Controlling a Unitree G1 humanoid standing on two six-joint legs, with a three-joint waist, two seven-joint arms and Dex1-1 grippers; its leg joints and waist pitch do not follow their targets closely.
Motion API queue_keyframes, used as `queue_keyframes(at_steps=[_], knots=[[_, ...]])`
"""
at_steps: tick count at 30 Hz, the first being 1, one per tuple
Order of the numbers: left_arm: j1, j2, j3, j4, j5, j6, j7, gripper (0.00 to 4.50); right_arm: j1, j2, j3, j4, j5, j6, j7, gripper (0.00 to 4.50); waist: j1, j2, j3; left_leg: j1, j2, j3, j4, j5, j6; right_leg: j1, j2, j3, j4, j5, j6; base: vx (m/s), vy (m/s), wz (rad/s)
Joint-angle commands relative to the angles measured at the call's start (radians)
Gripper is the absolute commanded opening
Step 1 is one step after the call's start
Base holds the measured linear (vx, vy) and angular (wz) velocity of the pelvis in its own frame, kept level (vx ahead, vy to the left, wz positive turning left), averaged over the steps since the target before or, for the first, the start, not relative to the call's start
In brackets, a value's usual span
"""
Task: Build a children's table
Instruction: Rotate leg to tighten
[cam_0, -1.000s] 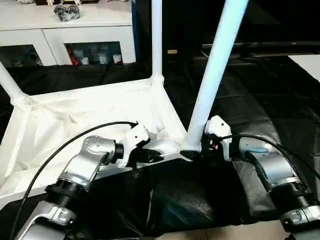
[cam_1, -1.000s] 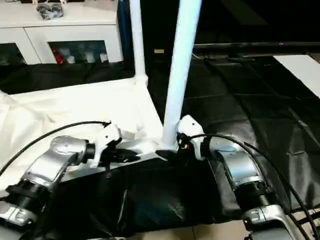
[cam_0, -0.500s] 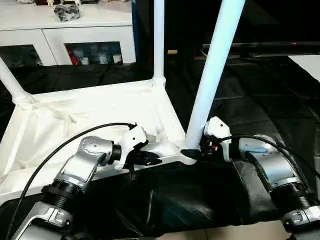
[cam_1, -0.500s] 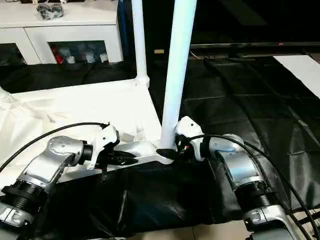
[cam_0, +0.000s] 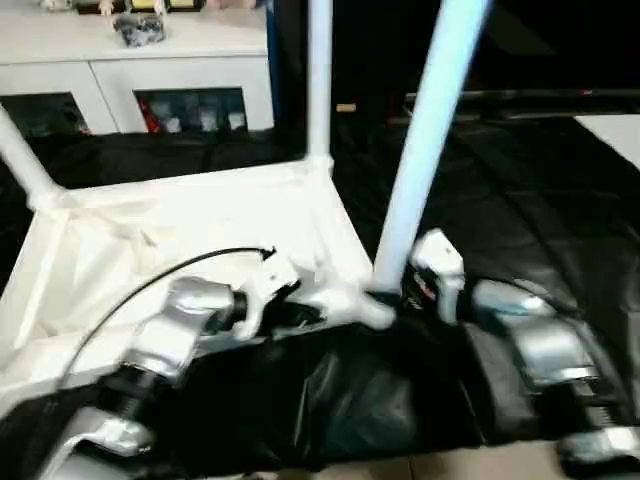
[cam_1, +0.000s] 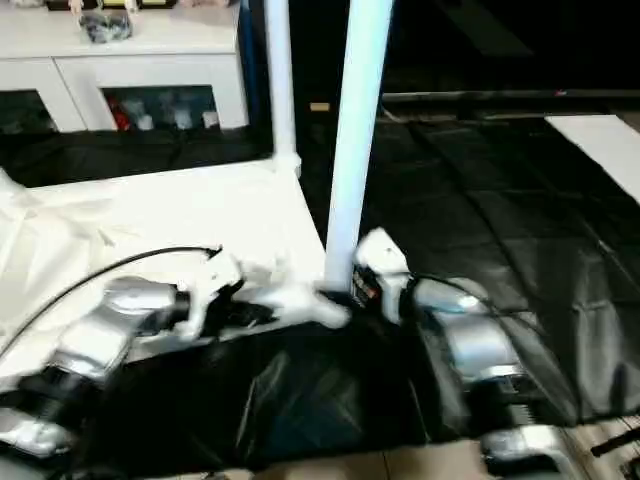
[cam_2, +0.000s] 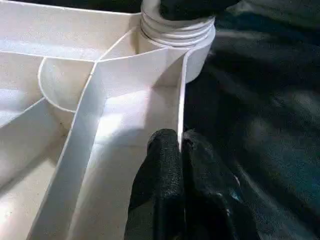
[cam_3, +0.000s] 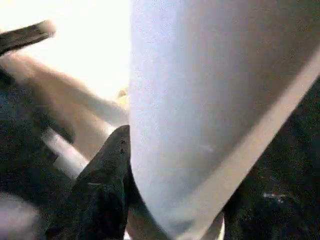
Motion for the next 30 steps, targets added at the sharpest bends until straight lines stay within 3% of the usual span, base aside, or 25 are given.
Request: queue_keyframes(at_steps=[1, 2, 4, 7, 8, 9, 14, 17, 19, 21, 23, 24, 26, 27, 28, 30], knots=[[-0.056, -0.080, -0.006, 0.001, -0.009, 0.008, 0.094, 0.00, 0.007, 0.070, 0.065, 0.066, -0.037, 0.052, -0.069, 2.05, -0.011, -0.002, -0.045, 0.041, 0.078, -0.056, -0.086, -0.391, -0.061, 0.003, -0.096, 0.050, -0.101, -0.446, -0.176, 0.000, 0.000, 0.00], [-0.093, -0.141, 0.008, 0.042, 0.006, 0.019, 0.196, 0.00, -0.031, 0.147, 0.030, 0.123, -0.037, 0.085, -0.209, 2.05, -0.011, -0.001, -0.045, 0.041, 0.077, -0.058, -0.087, -0.400, -0.067, 0.004, -0.097, 0.050, -0.102, -0.451, -0.172, -0.053, 0.016, -0.02], [-0.111, -0.171, 0.017, 0.059, 0.009, 0.022, 0.242, 0.00, -0.053, 0.187, 0.020, 0.153, -0.037, 0.089, -0.270, 2.05, -0.018, 0.004, -0.043, 0.049, 0.074, -0.061, -0.087, -0.454, -0.086, -0.006, -0.097, 0.049, -0.111, -0.486, -0.156, -0.054, 0.019, 0.00], [-0.129, -0.194, 0.020, 0.075, 0.019, 0.018, 0.281, 0.00, -0.082, 0.226, 0.019, 0.185, -0.039, 0.068, -0.306, 2.05, -0.024, 0.002, -0.045, 0.038, 0.072, -0.064, -0.089, -0.454, -0.070, 0.001, -0.099, 0.046, -0.112, -0.470, -0.141, 0.000, 0.000, 0.00], [-0.132, -0.196, 0.022, 0.077, 0.020, 0.016, 0.282, 0.00, -0.089, 0.234, 0.019, 0.191, -0.039, 0.057, -0.306, 2.54, -0.023, 0.003, -0.046, 0.037, 0.072, -0.064, -0.090, -0.450, -0.066, 0.001, -0.100, 0.047, -0.112, -0.466, -0.139, 0.000, 0.000, 0.00], [-0.133, -0.187, 0.021, 0.073, 0.020, 0.011, 0.267, 0.00, -0.096, 0.236, 0.016, 0.186, -0.023, 0.048, -0.278, 2.54, -0.024, 0.006, -0.046, 0.038, 0.073, -0.064, -0.090, -0.451, -0.064, -0.001, -0.100, 0.048, -0.112, -0.457, -0.139, 0.000, 0.000, 0.00], [-0.111, -0.144, 0.020, 0.036, 0.011, -0.010, 0.193, 0.00, -0.093, 0.205, 0.012, 0.154, -0.004, 0.044, -0.181, 3.07, -0.023, -0.001, -0.047, 0.028, 0.074, -0.061, -0.091, -0.421, -0.044, 0.005, -0.102, 0.049, -0.108, -0.427, -0.146, 0.000, 0.000, 0.00], [-0.066, -0.083, 0.016, -0.026, -0.018, -0.026, 0.091, 0.00, -0.078, 0.132, 0.028, 0.123, 0.002, 0.034, -0.080, 3.32, -0.019, -0.003, -0.051, 0.024, 0.076, -0.058, -0.090, -0.377, -0.025, 0.011, -0.104, 0.052, -0.101, -0.364, -0.163, 0.000, 0.000, 0.00], [-0.046, -0.056, 0.017, -0.051, -0.031, -0.026, 0.057, 0.00, -0.069, 0.093, 0.038, 0.110, 0.006, 0.035, -0.032, 3.56, -0.018, -0.004, -0.056, 0.013, 0.077, -0.054, -0.087, -0.292, 0.003, 0.021, -0.101, 0.049, -0.088, -0.257, -0.191, 0.000, 0.000, 0.00], [-0.025, -0.022, 0.014, -0.074, -0.041, -0.028, 0.009, 0.00, -0.060, 0.039, 0.055, 0.103, 0.003, 0.023, 0.044, 3.61, -0.012, -0.012, -0.058, 0.017, 0.076, -0.046, -0.077, -0.243, 0.032, 0.019, -0.102, 0.051, -0.083, -0.199, -0.221, 0.026, -0.011, 0.01], [-0.012, 0.005, 0.008, -0.091, -0.048, -0.029, -0.030, 0.00, -0.057, 0.000, 0.066, 0.105, -0.001, 0.008, 0.103, 3.90, -0.008, -0.015, -0.060, 0.013, 0.076, -0.045, -0.073, -0.209, 0.045, 0.026, -0.103, 0.050, -0.078, -0.165, -0.229, 0.054, -0.022, 0.02], [-0.006, 0.018, 0.006, -0.100, -0.051, -0.029, -0.049, 0.00, -0.056, -0.017, 0.070, 0.108, -0.009, -0.004, 0.130, 3.90, -0.006, -0.010, -0.061, 0.013, 0.076, -0.043, -0.071, -0.175, 0.060, 0.024, -0.100, 0.049, -0.073, -0.123, -0.242, 0.051, -0.019, 0.00], [0.009, 0.049, 0.002, -0.127, -0.059, -0.015, -0.089, 0.00, -0.060, -0.056, 0.082, 0.136, -0.061, -0.059, 0.151, 4.04, 0.000, -0.016, -0.069, 0.010, 0.076, -0.040, -0.062, -0.096, 0.090, 0.028, -0.098, 0.045, -0.055, -0.002, -0.265, 0.025, -0.010, 0.00], [0.010, 0.050, 0.002, -0.128, -0.059, -0.014, -0.090, 0.00, -0.060, -0.057, 0.082, 0.137, -0.063, -0.060, 0.152, 4.04, 0.001, -0.014, -0.071, 0.009, 0.076, -0.040, -0.060, -0.078, 0.098, 0.028, -0.096, 0.044, -0.051, 0.026, -0.271, 0.000, 0.000, 0.00], [0.013, 0.058, 0.000, -0.135, -0.061, -0.013, -0.102, 0.00, -0.060, -0.064, 0.074, 0.135, -0.050, -0.060, 0.178, 4.04, 0.004, -0.020, -0.072, 0.009, 0.075, -0.036, -0.057, -0.051, 0.117, 0.027, -0.094, 0.043, -0.048, 0.069, -0.285, 0.000, 0.000, 0.00], [0.023, 0.077, -0.004, -0.153, -0.070, -0.009, -0.126, 0.00, -0.065, -0.084, 0.068, 0.132, -0.018, -0.061, 0.229, 4.04, 0.014, -0.018, -0.071, 0.007, 0.078, -0.036, -0.054, -0.049, 0.135, 0.026, -0.094, 0.041, -0.044, 0.083, -0.288, 0.000, 0.000, 0.00]])
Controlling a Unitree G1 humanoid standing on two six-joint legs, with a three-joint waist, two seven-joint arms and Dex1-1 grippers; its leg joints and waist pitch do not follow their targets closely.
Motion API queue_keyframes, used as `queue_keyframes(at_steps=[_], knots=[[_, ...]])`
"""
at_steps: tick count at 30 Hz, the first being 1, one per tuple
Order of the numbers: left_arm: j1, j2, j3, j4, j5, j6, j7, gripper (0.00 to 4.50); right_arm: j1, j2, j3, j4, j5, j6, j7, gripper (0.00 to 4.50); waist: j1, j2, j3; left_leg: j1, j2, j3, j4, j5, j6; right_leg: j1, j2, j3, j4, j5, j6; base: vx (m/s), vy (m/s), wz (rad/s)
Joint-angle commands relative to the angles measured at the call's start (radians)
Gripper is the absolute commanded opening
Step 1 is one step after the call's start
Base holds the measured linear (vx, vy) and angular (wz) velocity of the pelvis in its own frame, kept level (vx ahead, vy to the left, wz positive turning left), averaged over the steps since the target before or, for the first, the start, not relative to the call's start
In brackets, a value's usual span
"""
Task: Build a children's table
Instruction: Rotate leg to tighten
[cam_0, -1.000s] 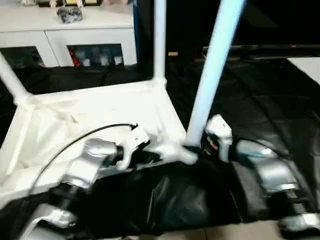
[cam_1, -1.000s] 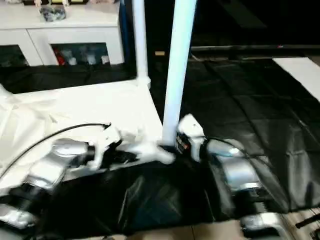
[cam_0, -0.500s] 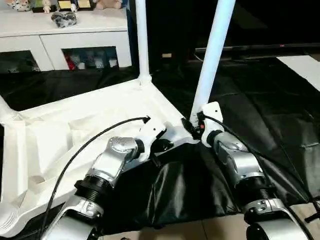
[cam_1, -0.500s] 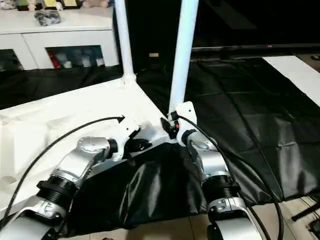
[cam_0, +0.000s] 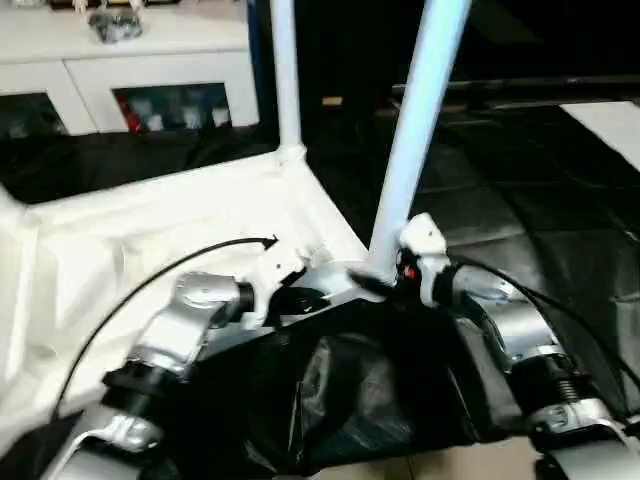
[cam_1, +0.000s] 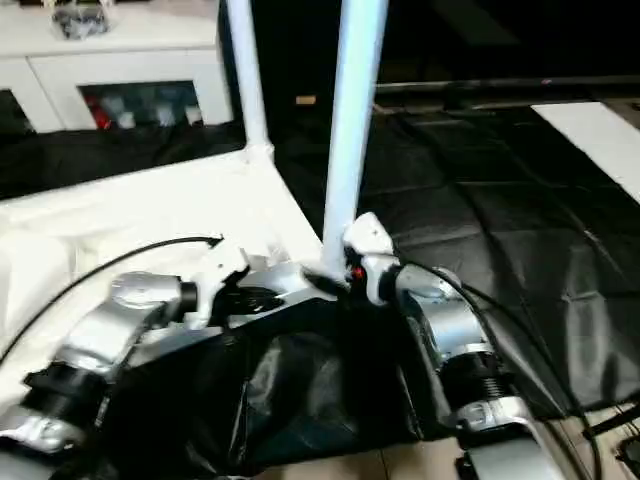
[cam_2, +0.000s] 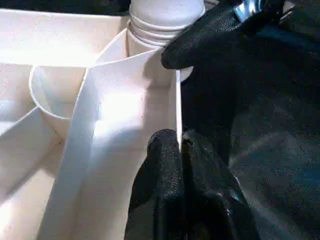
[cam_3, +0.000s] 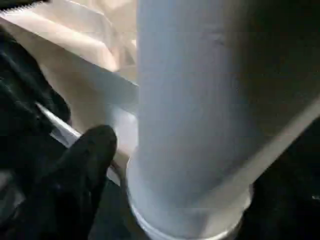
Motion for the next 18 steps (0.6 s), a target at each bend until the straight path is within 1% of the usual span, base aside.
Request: queue_keyframes(at_steps=[1, 2, 3, 4, 5, 6, 7, 8, 9, 10, 11, 13, 14, 15, 18], knots=[[0.001, 0.008, -0.011, -0.069, -0.040, -0.017, -0.057, 0.00, 0.005, -0.021, 0.016, 0.014, 0.012, 0.008, 0.060, 3.88, 0.007, -0.015, -0.070, 0.028, 0.080, -0.036, -0.056, -0.070, 0.127, 0.049, -0.089, 0.045, -0.049, 0.039, -0.286, 0.000, 0.000, 0.00], [0.005, 0.015, -0.012, -0.077, -0.043, -0.014, -0.065, 0.00, 0.004, -0.028, 0.016, 0.012, 0.024, 0.009, 0.078, 3.88, 0.008, -0.019, -0.069, 0.028, 0.081, -0.035, -0.058, -0.085, 0.123, 0.048, -0.089, 0.044, -0.053, 0.010, -0.284, 0.000, 0.000, 0.00], [0.009, 0.021, -0.013, -0.083, -0.045, -0.010, -0.071, 0.00, 0.004, -0.035, 0.016, 0.010, 0.035, 0.009, 0.101, 3.71, 0.010, -0.015, -0.068, 0.031, 0.084, -0.037, -0.060, -0.114, 0.106, 0.048, -0.092, 0.045, -0.055, -0.041, -0.279, 0.000, 0.000, 0.00], [0.013, 0.029, -0.015, -0.089, -0.047, -0.006, -0.079, 0.00, 0.005, -0.044, 0.019, 0.007, 0.047, 0.008, 0.132, 3.71, 0.010, -0.018, -0.064, 0.034, 0.084, -0.036, -0.062, -0.138, 0.088, 0.044, -0.089, 0.045, -0.060, -0.081, -0.273, 0.000, 0.000, 0.00], [0.014, 0.035, -0.016, -0.092, -0.048, -0.005, -0.085, 0.00, 0.004, -0.049, 0.022, 0.011, 0.054, 0.001, 0.160, 3.66, 0.010, -0.017, -0.063, 0.034, 0.085, -0.037, -0.064, -0.148, 0.079, 0.045, -0.089, 0.046, -0.060, -0.095, -0.271, 0.000, 0.000, 0.00], [0.016, 0.039, -0.016, -0.094, -0.050, -0.005, -0.088, 0.00, 0.004, -0.052, 0.023, 0.012, 0.057, -0.003, 0.177, 3.41, 0.010, -0.017, -0.061, 0.036, 0.085, -0.037, -0.066, -0.163, 0.062, 0.043, -0.090, 0.047, -0.063, -0.116, -0.266, 0.000, 0.000, 0.00], [0.019, 0.042, -0.017, -0.099, -0.052, -0.002, -0.092, 0.00, 0.007, -0.053, 0.023, 0.009, 0.063, -0.002, 0.193, 3.33, 0.009, -0.020, -0.060, 0.035, 0.084, -0.037, -0.067, -0.168, 0.058, 0.043, -0.089, 0.047, -0.064, -0.123, -0.265, 0.000, 0.000, 0.00], [0.021, 0.044, -0.018, -0.101, -0.053, 0.000, -0.095, 0.00, 0.008, -0.053, 0.024, 0.006, 0.066, -0.001, 0.200, 3.33, 0.009, -0.021, -0.061, 0.035, 0.084, -0.038, -0.067, -0.169, 0.053, 0.045, -0.091, 0.047, -0.063, -0.127, -0.262, 0.000, 0.000, 0.00], [0.022, 0.045, -0.018, -0.103, -0.053, 0.001, -0.096, 0.00, 0.009, -0.053, 0.025, 0.005, 0.066, -0.002, 0.207, 3.28, 0.009, -0.022, -0.060, 0.035, 0.083, -0.038, -0.067, -0.169, 0.052, 0.044, -0.091, 0.048, -0.064, -0.129, -0.261, 0.000, 0.000, 0.00], [0.022, 0.046, -0.018, -0.103, -0.053, 0.002, -0.097, 0.00, 0.009, -0.054, 0.026, 0.005, 0.065, -0.002, 0.210, 3.10, 0.009, -0.022, -0.061, 0.034, 0.083, -0.038, -0.066, -0.164, 0.052, 0.045, -0.092, 0.048, -0.062, -0.125, -0.260, 0.000, 0.000, 0.00], [0.023, 0.048, -0.018, -0.105, -0.054, 0.002, -0.097, 0.00, 0.010, -0.054, 0.026, 0.004, 0.064, -0.002, 0.214, 3.10, 0.009, -0.022, -0.061, 0.034, 0.083, -0.038, -0.067, -0.161, 0.051, 0.044, -0.092, 0.048, -0.063, -0.124, -0.259, 0.000, 0.000, 0.00], [0.025, 0.052, -0.018, -0.110, -0.055, 0.006, -0.098, 0.00, 0.011, -0.055, 0.031, 0.005, 0.063, -0.009, 0.217, 2.89, 0.010, -0.025, -0.063, 0.034, 0.082, -0.038, -0.064, -0.146, 0.053, 0.046, -0.093, 0.048, -0.060, -0.102, -0.263, 0.000, 0.000, 0.00], [0.026, 0.052, -0.018, -0.111, -0.056, 0.006, -0.098, 0.00, 0.011, -0.055, 0.032, 0.005, 0.063, -0.010, 0.218, 2.89, 0.010, -0.025, -0.064, 0.033, 0.082, -0.038, -0.064, -0.140, 0.056, 0.046, -0.093, 0.048, -0.058, -0.093, -0.264, 0.000, 0.000, 0.00], [0.029, 0.054, -0.017, -0.117, -0.056, 0.010, -0.098, 0.00, 0.014, -0.056, 0.038, 0.007, 0.057, -0.019, 0.220, 2.84, 0.010, -0.024, -0.065, 0.033, 0.080, -0.037, -0.062, -0.123, 0.064, 0.047, -0.091, 0.047, -0.056, -0.068, -0.268, 0.000, 0.000, 0.00], [0.031, 0.054, -0.017, -0.118, -0.054, 0.011, -0.095, 0.00, 0.018, -0.054, 0.042, 0.007, 0.051, -0.030, 0.219, 2.75, 0.012, -0.025, -0.067, 0.032, 0.080, -0.036, -0.058, -0.100, 0.079, 0.048, -0.091, 0.047, -0.052, -0.034, -0.275, 0.000, 0.000, 0.00]])
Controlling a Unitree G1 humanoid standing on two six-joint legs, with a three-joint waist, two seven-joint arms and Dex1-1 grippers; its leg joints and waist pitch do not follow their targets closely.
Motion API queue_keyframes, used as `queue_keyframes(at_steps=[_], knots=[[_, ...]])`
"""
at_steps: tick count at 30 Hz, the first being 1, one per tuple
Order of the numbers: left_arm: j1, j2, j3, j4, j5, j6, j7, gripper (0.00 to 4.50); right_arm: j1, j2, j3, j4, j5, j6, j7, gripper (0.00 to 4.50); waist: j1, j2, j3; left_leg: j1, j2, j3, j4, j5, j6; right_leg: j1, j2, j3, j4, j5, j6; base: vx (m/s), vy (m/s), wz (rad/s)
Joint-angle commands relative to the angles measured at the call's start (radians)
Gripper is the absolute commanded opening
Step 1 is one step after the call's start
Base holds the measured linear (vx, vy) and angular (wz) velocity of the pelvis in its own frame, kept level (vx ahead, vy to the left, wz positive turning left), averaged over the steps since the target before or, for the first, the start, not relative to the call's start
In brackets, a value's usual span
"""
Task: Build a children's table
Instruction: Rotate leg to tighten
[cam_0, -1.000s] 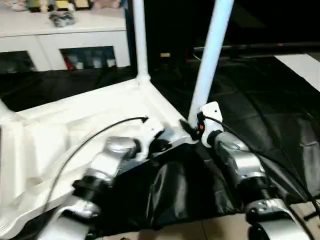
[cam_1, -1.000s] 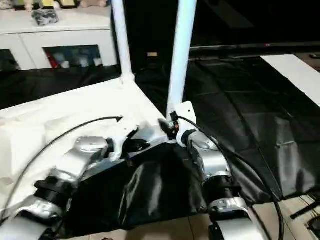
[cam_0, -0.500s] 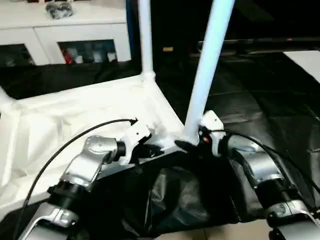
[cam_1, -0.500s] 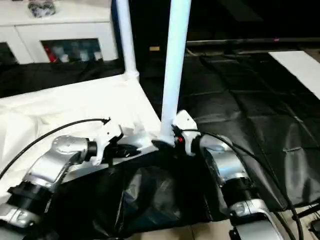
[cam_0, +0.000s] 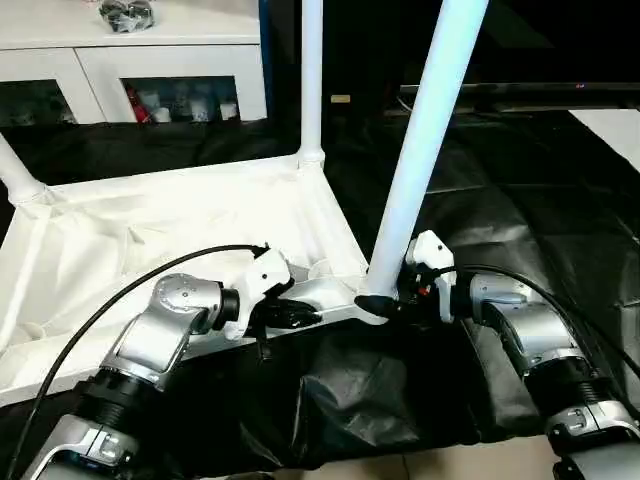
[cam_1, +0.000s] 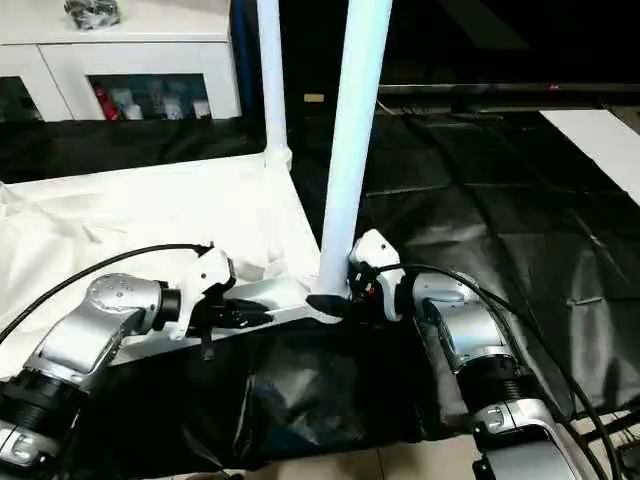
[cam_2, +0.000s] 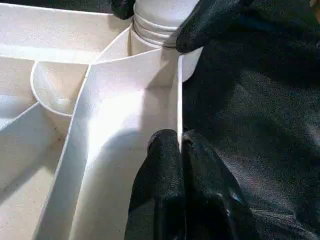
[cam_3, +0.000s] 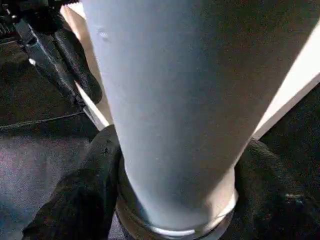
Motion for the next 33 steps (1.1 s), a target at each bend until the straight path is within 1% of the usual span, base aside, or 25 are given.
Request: queue_keyframes(at_steps=[1, 2, 3, 6, 7, 8, 9, 10, 11, 12, 13, 14, 16, 18, 19, 21, 23, 24, 25, 27, 29, 30, 31, 32, 33], knots=[[-0.010, -0.010, -0.004, -0.040, -0.032, -0.007, -0.008, 0.00, 0.015, 0.004, 0.025, 0.000, -0.012, -0.014, 0.014, 2.74, 0.006, -0.009, -0.072, 0.031, 0.079, -0.037, -0.064, -0.099, 0.084, 0.046, -0.090, 0.047, -0.055, -0.037, -0.272, 0.000, 0.000, 0.00], [-0.009, -0.015, -0.002, -0.038, -0.028, -0.007, 0.005, 0.00, 0.022, 0.012, 0.026, -0.008, -0.017, -0.017, -0.006, 2.73, 0.008, -0.002, -0.073, 0.033, 0.079, -0.038, -0.064, -0.098, 0.084, 0.045, -0.091, 0.047, -0.054, -0.036, -0.272, 0.000, 0.000, 0.00], [-0.009, -0.016, -0.002, -0.037, -0.026, -0.007, 0.009, 0.00, 0.024, 0.014, 0.026, -0.010, -0.018, -0.018, -0.011, 2.73, 0.007, -0.005, -0.072, 0.033, 0.079, -0.037, -0.064, -0.105, 0.082, 0.045, -0.090, 0.046, -0.056, -0.040, -0.272, 0.000, 0.000, 0.00], [-0.026, -0.057, 0.008, -0.005, 0.001, -0.005, 0.096, 0.00, 0.025, 0.071, 0.003, 0.022, -0.051, -0.024, -0.174, 2.72, 0.002, -0.003, -0.071, 0.034, 0.080, -0.038, -0.067, -0.120, 0.065, 0.041, -0.090, 0.048, -0.057, -0.058, -0.274, 0.000, 0.000, 0.00], [-0.035, -0.078, 0.012, 0.009, 0.009, -0.004, 0.131, 0.00, 0.023, 0.098, -0.006, 0.040, -0.062, -0.024, -0.243, 2.72, 0.001, -0.007, -0.070, 0.034, 0.078, -0.039, -0.068, -0.139, 0.053, 0.045, -0.091, 0.048, -0.062, -0.090, -0.269, 0.000, 0.000, 0.00], [-0.052, -0.118, 0.017, 0.035, 0.025, -0.003, 0.201, 0.00, 0.018, 0.148, -0.024, 0.069, -0.072, -0.013, -0.362, 2.72, -0.003, -0.004, -0.068, 0.035, 0.078, -0.041, -0.071, -0.160, 0.041, 0.042, -0.093, 0.049, -0.066, -0.126, -0.262, 0.000, 0.000, 0.00], [-0.052, -0.118, 0.017, 0.035, 0.025, -0.003, 0.201, 0.00, 0.018, 0.148, -0.024, 0.069, -0.072, -0.013, -0.362, 2.72, -0.005, -0.003, -0.066, 0.037, 0.079, -0.039, -0.073, -0.171, 0.032, 0.038, -0.091, 0.050, -0.070, -0.144, -0.259, 0.000, 0.000, 0.00], [-0.059, -0.136, 0.019, 0.048, 0.033, -0.003, 0.232, 0.00, 0.016, 0.171, -0.033, 0.082, -0.074, -0.006, -0.413, 2.72, -0.006, -0.005, -0.066, 0.040, 0.077, -0.042, -0.074, -0.202, 0.011, 0.041, -0.092, 0.049, -0.074, -0.190, -0.247, 0.000, 0.000, 0.00], [-0.067, -0.152, 0.018, 0.058, 0.038, -0.002, 0.255, 0.00, 0.011, 0.192, -0.039, 0.095, -0.078, -0.002, -0.459, 2.72, -0.007, -0.002, -0.066, 0.041, 0.079, -0.043, -0.077, -0.214, 0.000, 0.040, -0.092, 0.050, -0.075, -0.204, -0.236, 0.000, 0.000, 0.00], [-0.092, -0.198, 0.025, 0.090, 0.050, 0.004, 0.326, 0.00, -0.007, 0.248, -0.060, 0.134, -0.080, 0.007, -0.572, 2.72, -0.007, 0.000, -0.066, 0.041, 0.079, -0.044, -0.078, -0.212, -0.005, 0.039, -0.092, 0.050, -0.075, -0.200, -0.232, 0.000, 0.000, 0.00], [-0.092, -0.198, 0.025, 0.090, 0.050, 0.004, 0.326, 0.00, -0.007, 0.248, -0.060, 0.134, -0.080, 0.007, -0.572, 2.72, -0.011, 0.002, -0.065, 0.041, 0.079, -0.043, -0.080, -0.219, -0.012, 0.035, -0.089, 0.051, -0.075, -0.201, -0.232, 0.000, 0.000, 0.00], [-0.127, -0.259, 0.037, 0.130, 0.062, 0.010, 0.421, 0.00, -0.044, 0.327, -0.093, 0.193, -0.071, 0.008, -0.709, 2.72, -0.017, 0.000, -0.063, 0.045, 0.076, -0.045, -0.084, -0.260, -0.036, 0.033, -0.091, 0.052, -0.081, -0.253, -0.223, 0.000, 0.000, 0.00], [-0.140, -0.281, 0.040, 0.147, 0.072, 0.008, 0.464, 0.00, -0.063, 0.357, -0.102, 0.219, -0.072, 0.002, -0.765, 2.72, -0.015, 0.000, -0.065, 0.047, 0.075, -0.047, -0.082, -0.269, -0.045, 0.034, -0.096, 0.053, -0.084, -0.270, -0.212, 0.000, 0.000, 0.00], [-0.152, -0.308, 0.045, 0.162, 0.078, 0.004, 0.505, 0.00, -0.089, 0.386, -0.102, 0.253, -0.087, -0.022, -0.826, 2.72, -0.012, -0.001, -0.067, 0.044, 0.074, -0.044, -0.080, -0.252, -0.032, 0.036, -0.094, 0.054, -0.083, -0.233, -0.204, 0.000, 0.000, 0.00], [-0.161, -0.329, 0.053, 0.176, 0.083, 0.001, 0.542, 0.00, -0.106, 0.406, -0.100, 0.276, -0.101, -0.050, -0.865, 2.72, -0.012, -0.006, -0.068, 0.040, 0.074, -0.044, -0.081, -0.232, -0.021, 0.037, -0.094, 0.053, -0.080, -0.208, -0.206, 0.000, 0.000, 0.00], [-0.163, -0.335, 0.049, 0.180, 0.087, -0.005, 0.541, 0.00, -0.111, 0.411, -0.091, 0.283, -0.112, -0.076, -0.861, 2.72, -0.010, -0.005, -0.070, 0.044, 0.072, -0.042, -0.077, -0.221, -0.008, 0.037, -0.095, 0.052, -0.081, -0.201, -0.207, 0.000, 0.000, 0.00], [-0.163, -0.335, 0.048, 0.180, 0.088, -0.006, 0.538, 0.00, -0.111, 0.412, -0.089, 0.284, -0.113, -0.085, -0.850, 3.28, -0.007, -0.005, -0.071, 0.036, 0.071, -0.041, -0.076, -0.191, 0.011, 0.042, -0.095, 0.051, -0.076, -0.163, -0.206, 0.000, 0.000, 0.00], [-0.160, -0.334, 0.048, 0.177, 0.088, -0.005, 0.534, 0.00, -0.109, 0.410, -0.089, 0.280, -0.108, -0.089, -0.825, 3.28, -0.006, -0.005, -0.073, 0.036, 0.072, -0.040, -0.075, -0.172, 0.022, 0.042, -0.094, 0.050, -0.073, -0.132, -0.210, 0.000, 0.000, 0.00], [-0.145, -0.320, 0.046, 0.160, 0.085, -0.007, 0.505, 0.00, -0.103, 0.399, -0.101, 0.266, -0.084, -0.092, -0.756, 3.42, -0.007, -0.011, -0.073, 0.034, 0.072, -0.039, -0.074, -0.161, 0.035, 0.044, -0.093, 0.049, -0.071, -0.112, -0.216, 0.000, 0.000, 0.00], [-0.126, -0.299, 0.042, 0.138, 0.076, -0.009, 0.468, 0.00, -0.095, 0.377, -0.103, 0.244, -0.064, -0.094, -0.688, 3.61, -0.004, -0.010, -0.073, 0.030, 0.072, -0.041, -0.073, -0.155, 0.054, 0.048, -0.097, 0.048, -0.069, -0.103, -0.219, 0.000, 0.000, 0.00], [-0.111, -0.281, 0.042, 0.121, 0.065, -0.006, 0.441, 0.00, -0.093, 0.350, -0.098, 0.234, -0.058, -0.102, -0.652, 3.71, -0.011, -0.011, -0.073, 0.023, 0.072, -0.044, -0.073, -0.136, 0.066, 0.054, -0.097, 0.046, -0.065, -0.094, -0.223, 0.000, 0.000, 0.00], [-0.098, -0.261, 0.042, 0.105, 0.055, -0.011, 0.408, 0.00, -0.089, 0.313, -0.084, 0.219, -0.062, -0.106, -0.611, 3.80, -0.010, -0.008, -0.073, 0.030, 0.072, -0.042, -0.071, -0.141, 0.068, 0.049, -0.096, 0.045, -0.068, -0.104, -0.228, 0.000, 0.000, 0.00], [-0.091, -0.249, 0.042, 0.097, 0.050, -0.015, 0.388, 0.00, -0.086, 0.290, -0.075, 0.210, -0.066, -0.107, -0.587, 3.98, -0.012, -0.010, -0.073, 0.028, 0.072, -0.040, -0.069, -0.141, 0.074, 0.049, -0.096, 0.047, -0.068, -0.101, -0.235, 0.000, 0.000, 0.00], [-0.084, -0.234, 0.042, 0.088, 0.044, -0.016, 0.365, 0.00, -0.081, 0.263, -0.065, 0.196, -0.069, -0.105, -0.554, 3.98, -0.012, -0.008, -0.072, 0.029, 0.071, -0.039, -0.068, -0.144, 0.075, 0.048, -0.096, 0.047, -0.069, -0.105, -0.238, 0.000, 0.000, 0.00], [-0.077, -0.220, 0.041, 0.080, 0.039, -0.021, 0.341, 0.00, -0.074, 0.237, -0.055, 0.180, -0.071, -0.103, -0.516, 3.98, -0.012, -0.010, -0.072, 0.030, 0.071, -0.038, -0.067, -0.145, 0.078, 0.048, -0.095, 0.047, -0.069, -0.109, -0.240, 0.000, 0.000, 0.00]])
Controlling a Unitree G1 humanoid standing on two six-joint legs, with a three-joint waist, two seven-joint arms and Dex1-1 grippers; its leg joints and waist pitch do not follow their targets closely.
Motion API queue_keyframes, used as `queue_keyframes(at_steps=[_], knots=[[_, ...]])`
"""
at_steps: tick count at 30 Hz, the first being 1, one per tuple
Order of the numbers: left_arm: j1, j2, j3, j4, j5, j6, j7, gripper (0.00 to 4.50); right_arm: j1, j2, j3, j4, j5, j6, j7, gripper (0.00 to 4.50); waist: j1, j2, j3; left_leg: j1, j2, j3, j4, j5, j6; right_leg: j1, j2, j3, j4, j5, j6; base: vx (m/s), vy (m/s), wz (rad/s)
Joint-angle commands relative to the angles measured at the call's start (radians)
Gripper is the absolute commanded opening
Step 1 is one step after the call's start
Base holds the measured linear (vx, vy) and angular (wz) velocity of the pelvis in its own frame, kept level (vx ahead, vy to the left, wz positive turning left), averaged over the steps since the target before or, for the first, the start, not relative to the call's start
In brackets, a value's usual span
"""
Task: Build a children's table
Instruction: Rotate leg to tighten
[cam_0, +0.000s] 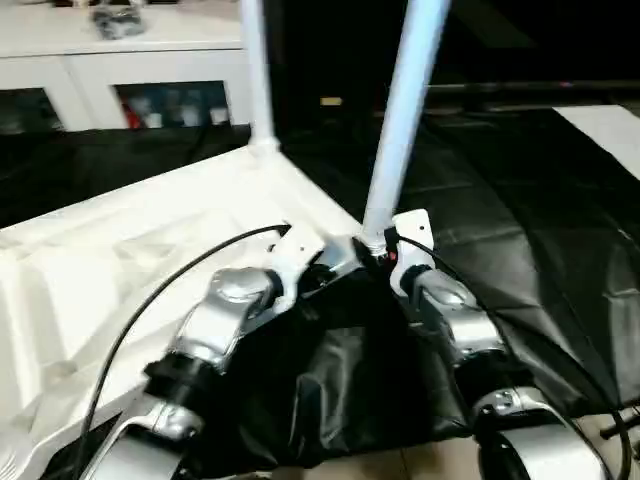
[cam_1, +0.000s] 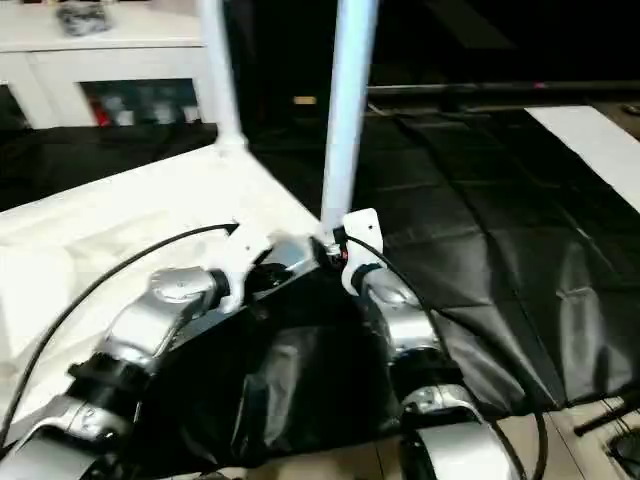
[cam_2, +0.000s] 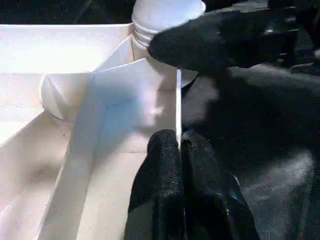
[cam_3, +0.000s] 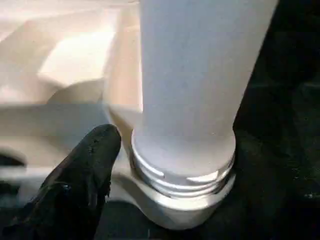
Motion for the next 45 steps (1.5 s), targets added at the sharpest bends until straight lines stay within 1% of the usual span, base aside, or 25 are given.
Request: queue_keyframes(at_steps=[1, 2, 3, 4, 6, 8, 9, 10, 13, 15, 17, 18, 19, 20, 23, 24, 26, 33, 38, 40, 41, 42, 43, 44, 45], knots=[[0.010, 0.009, -0.007, -0.057, -0.061, -0.055, -0.080, 0.00, 0.014, -0.027, 0.071, -0.055, -0.004, -0.002, 0.126, 3.98, 0.008, -0.010, -0.070, 0.023, 0.076, -0.041, -0.064, -0.143, 0.081, 0.046, -0.088, 0.046, -0.069, -0.116, -0.243, 0.000, 0.000, 0.00], [0.010, 0.009, -0.007, -0.057, -0.061, -0.055, -0.080, 0.00, 0.014, -0.027, 0.071, -0.055, -0.004, -0.002, 0.126, 3.98, 0.009, -0.011, -0.070, 0.024, 0.077, -0.041, -0.064, -0.146, 0.082, 0.045, -0.087, 0.046, -0.069, -0.120, -0.243, 0.000, 0.000, 0.00], [0.025, 0.047, -0.012, -0.078, -0.073, -0.060, -0.140, 0.00, 0.028, -0.089, 0.083, -0.087, -0.002, -0.002, 0.227, 3.98, 0.010, -0.008, -0.070, 0.025, 0.078, -0.041, -0.065, -0.148, 0.080, 0.046, -0.086, 0.045, -0.069, -0.121, -0.244, 0.000, 0.000, 0.00], [0.026, 0.049, -0.012, -0.078, -0.074, -0.060, -0.143, 0.00, 0.028, -0.092, 0.083, -0.088, -0.002, -0.002, 0.232, 3.98, 0.011, -0.010, -0.069, 0.026, 0.079, -0.039, -0.064, -0.156, 0.081, 0.045, -0.085, 0.046, -0.069, -0.124, -0.245, 0.000, 0.000, 0.00], [0.037, 0.088, -0.019, -0.095, -0.080, -0.054, -0.200, 0.00, 0.036, -0.149, 0.084, -0.115, 0.003, -0.003, 0.335, 3.98, 0.013, -0.008, -0.067, 0.027, 0.079, -0.040, -0.065, -0.171, 0.080, 0.043, -0.085, 0.046, -0.072, -0.142, -0.245, 0.000, 0.000, 0.00], [0.041, 0.099, -0.021, -0.101, -0.082, -0.053, -0.215, 0.00, 0.039, -0.170, 0.088, -0.123, 0.006, -0.004, 0.368, 3.98, 0.017, -0.007, -0.066, 0.028, 0.081, -0.041, -0.067, -0.184, 0.071, 0.042, -0.085, 0.046, -0.072, -0.158, -0.245, 0.000, 0.000, 0.00], [0.044, 0.116, -0.024, -0.106, -0.086, -0.053, -0.236, 0.00, 0.040, -0.201, 0.098, -0.134, 0.010, -0.010, 0.415, 3.98, 0.020, -0.004, -0.065, 0.034, 0.082, -0.039, -0.068, -0.200, 0.061, 0.037, -0.082, 0.046, -0.073, -0.173, -0.246, 0.000, 0.000, 0.00], [0.045, 0.122, -0.025, -0.106, -0.087, -0.053, -0.243, 0.00, 0.040, -0.213, 0.101, -0.137, 0.010, -0.015, 0.431, 3.98, 0.022, -0.004, -0.066, 0.035, 0.083, -0.040, -0.068, -0.203, 0.059, 0.037, -0.083, 0.046, -0.073, -0.171, -0.247, 0.000, 0.000, 0.00], [0.047, 0.138, -0.028, -0.107, -0.089, -0.055, -0.259, 0.00, 0.034, -0.232, 0.105, -0.142, 0.017, -0.006, 0.452, 3.98, 0.024, -0.004, -0.066, 0.030, 0.082, -0.041, -0.070, -0.195, 0.051, 0.041, -0.084, 0.046, -0.069, -0.154, -0.250, 0.000, 0.000, 0.00], [0.048, 0.143, -0.029, -0.108, -0.091, -0.055, -0.265, 0.00, 0.033, -0.238, 0.106, -0.146, 0.019, -0.002, 0.459, 3.73, 0.024, -0.007, -0.067, 0.029, 0.081, -0.041, -0.068, -0.193, 0.051, 0.042, -0.086, 0.046, -0.070, -0.153, -0.249, 0.000, 0.000, 0.00], [0.053, 0.161, -0.028, -0.120, -0.099, -0.048, -0.287, 0.00, 0.033, -0.259, 0.121, -0.161, 0.012, -0.011, 0.496, 3.60, 0.025, -0.010, -0.068, 0.028, 0.080, -0.040, -0.066, -0.183, 0.057, 0.044, -0.087, 0.046, -0.070, -0.147, -0.249, 0.000, 0.000, 0.00], [0.054, 0.166, -0.029, -0.123, -0.102, -0.046, -0.299, 0.00, 0.033, -0.261, 0.122, -0.163, 0.011, -0.010, 0.503, 3.46, 0.025, -0.009, -0.068, 0.026, 0.081, -0.041, -0.066, -0.170, 0.064, 0.044, -0.087, 0.046, -0.068, -0.139, -0.249, 0.000, 0.000, 0.00], [0.056, 0.170, -0.029, -0.127, -0.104, -0.045, -0.308, 0.00, 0.032, -0.260, 0.120, -0.163, 0.011, -0.014, 0.506, 3.46, 0.026, -0.009, -0.069, 0.027, 0.080, -0.040, -0.065, -0.164, 0.067, 0.043, -0.087, 0.045, -0.067, -0.137, -0.250, 0.000, 0.000, 0.00], [0.056, 0.170, -0.029, -0.127, -0.104, -0.045, -0.308, 0.00, 0.032, -0.260, 0.120, -0.163, 0.011, -0.014, 0.506, 3.30, 0.025, -0.008, -0.070, 0.026, 0.080, -0.040, -0.064, -0.156, 0.070, 0.044, -0.086, 0.045, -0.066, -0.128, -0.253, 0.000, 0.000, 0.00], [0.060, 0.178, -0.031, -0.136, -0.109, -0.041, -0.323, 0.00, 0.031, -0.255, 0.116, -0.167, 0.020, -0.011, 0.521, 3.09, 0.026, -0.009, -0.071, 0.026, 0.081, -0.040, -0.063, -0.142, 0.078, 0.044, -0.086, 0.044, -0.063, -0.105, -0.261, 0.000, 0.000, 0.00], [0.062, 0.183, -0.032, -0.142, -0.113, -0.039, -0.330, 0.00, 0.031, -0.252, 0.117, -0.173, 0.029, -0.008, 0.538, 2.98, 0.026, -0.011, -0.072, 0.026, 0.081, -0.039, -0.062, -0.136, 0.083, 0.044, -0.085, 0.043, -0.061, -0.092, -0.265, 0.000, 0.000, 0.00], [0.063, 0.186, -0.035, -0.144, -0.116, -0.039, -0.332, 0.00, 0.032, -0.251, 0.121, -0.178, 0.036, -0.003, 0.549, 2.81, 0.026, -0.009, -0.072, 0.026, 0.082, -0.039, -0.062, -0.134, 0.086, 0.043, -0.084, 0.043, -0.060, -0.088, -0.268, 0.000, 0.000, 0.00], [0.069, 0.185, -0.041, -0.152, -0.118, -0.034, -0.332, 0.00, 0.046, -0.233, 0.133, -0.185, 0.040, 0.002, 0.555, 2.72, 0.025, -0.011, -0.071, 0.026, 0.081, -0.039, -0.062, -0.148, 0.076, 0.043, -0.085, 0.043, -0.062, -0.114, -0.262, 0.000, 0.000, 0.00], [0.064, 0.162, -0.040, -0.139, -0.097, -0.033, -0.283, 0.00, 0.059, -0.197, 0.114, -0.187, 0.049, 0.025, 0.500, 2.72, 0.021, -0.011, -0.070, 0.026, 0.081, -0.040, -0.063, -0.148, 0.074, 0.042, -0.085, 0.044, -0.062, -0.109, -0.264, 0.000, 0.000, 0.00], [0.044, 0.122, -0.036, -0.109, -0.075, -0.032, -0.207, 0.00, 0.060, -0.158, 0.100, -0.163, 0.032, 0.031, 0.408, 2.72, 0.018, -0.011, -0.069, 0.027, 0.081, -0.041, -0.064, -0.156, 0.068, 0.041, -0.087, 0.045, -0.065, -0.127, -0.261, 0.000, 0.000, 0.00], [0.029, 0.085, -0.035, -0.088, -0.062, -0.028, -0.153, 0.00, 0.057, -0.117, 0.079, -0.143, 0.030, 0.045, 0.318, 2.72, 0.016, -0.011, -0.069, 0.027, 0.080, -0.040, -0.064, -0.163, 0.060, 0.040, -0.085, 0.045, -0.066, -0.140, -0.257, 0.000, 0.000, 0.00], [0.019, 0.058, -0.035, -0.074, -0.053, -0.025, -0.116, 0.00, 0.054, -0.085, 0.063, -0.128, 0.031, 0.056, 0.251, 2.72, 0.013, -0.008, -0.067, 0.028, 0.080, -0.040, -0.065, -0.161, 0.054, 0.037, -0.084, 0.047, -0.068, -0.142, -0.257, 0.000, 0.000, 0.00], [0.019, 0.058, -0.035, -0.074, -0.053, -0.025, -0.116, 0.00, 0.054, -0.085, 0.063, -0.128, 0.031, 0.056, 0.251, 2.72, 0.012, -0.010, -0.068, 0.029, 0.078, -0.042, -0.066, -0.178, 0.038, 0.039, -0.086, 0.046, -0.072, -0.174, -0.249, 0.000, 0.000, 0.00], [0.004, 0.020, -0.036, -0.055, -0.042, -0.019, -0.064, 0.00, 0.049, -0.040, 0.038, -0.106, 0.035, 0.074, 0.156, 2.72, 0.012, -0.011, -0.071, 0.027, 0.080, -0.042, -0.067, -0.171, 0.031, 0.042, -0.087, 0.045, -0.068, -0.168, -0.243, 0.000, 0.000, 0.00], [-0.010, -0.019, -0.040, -0.036, -0.030, -0.004, -0.017, 0.00, 0.043, 0.008, 0.017, -0.084, 0.038, 0.084, 0.065, 2.72, 0.010, -0.010, -0.068, 0.027, 0.080, -0.043, -0.069, -0.178, 0.030, 0.039, -0.087, 0.046, -0.072, -0.174, -0.241, 0.000, 0.000, 0.00]])
